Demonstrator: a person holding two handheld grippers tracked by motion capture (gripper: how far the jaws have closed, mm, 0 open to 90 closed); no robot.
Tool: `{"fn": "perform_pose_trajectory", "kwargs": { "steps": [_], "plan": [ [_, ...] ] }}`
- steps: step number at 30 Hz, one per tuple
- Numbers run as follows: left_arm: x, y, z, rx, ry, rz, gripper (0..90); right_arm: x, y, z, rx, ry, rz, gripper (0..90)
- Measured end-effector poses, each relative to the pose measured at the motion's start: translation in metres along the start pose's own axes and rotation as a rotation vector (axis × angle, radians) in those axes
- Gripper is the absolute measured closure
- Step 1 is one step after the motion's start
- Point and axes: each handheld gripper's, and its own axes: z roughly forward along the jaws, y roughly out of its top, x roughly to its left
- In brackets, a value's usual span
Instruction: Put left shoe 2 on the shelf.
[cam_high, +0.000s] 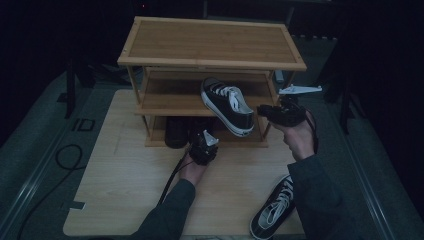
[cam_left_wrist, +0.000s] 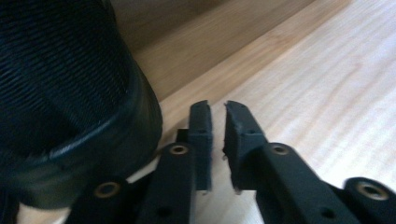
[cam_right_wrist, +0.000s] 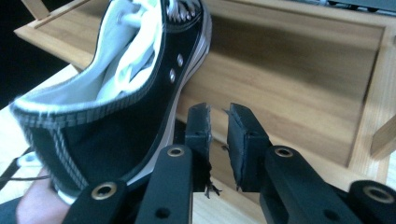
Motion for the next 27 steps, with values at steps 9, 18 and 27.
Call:
{"fn": "perform_pose_trajectory", "kwargs": {
  "steps": [9, 18, 27],
  "plan": [
    [-0.003, 0.004, 0.014, -0.008, 0.041, -0.019, 90.0, 0.003, -0.018, -0.004, 0.024, 0.007, -0.018, 81.8],
    [-0.003, 0.011, 0.022, -0.025, 0.082, -0.033, 90.0, 0.02, -0.032, -0.005, 0.046, 0.019, -0.086, 89.5],
    [-0.003, 0.016, 0.031, -0.036, 0.103, -0.055, 90.0, 0.035, -0.042, -0.011, 0.053, 0.033, -0.142, 90.0]
  ]
}}
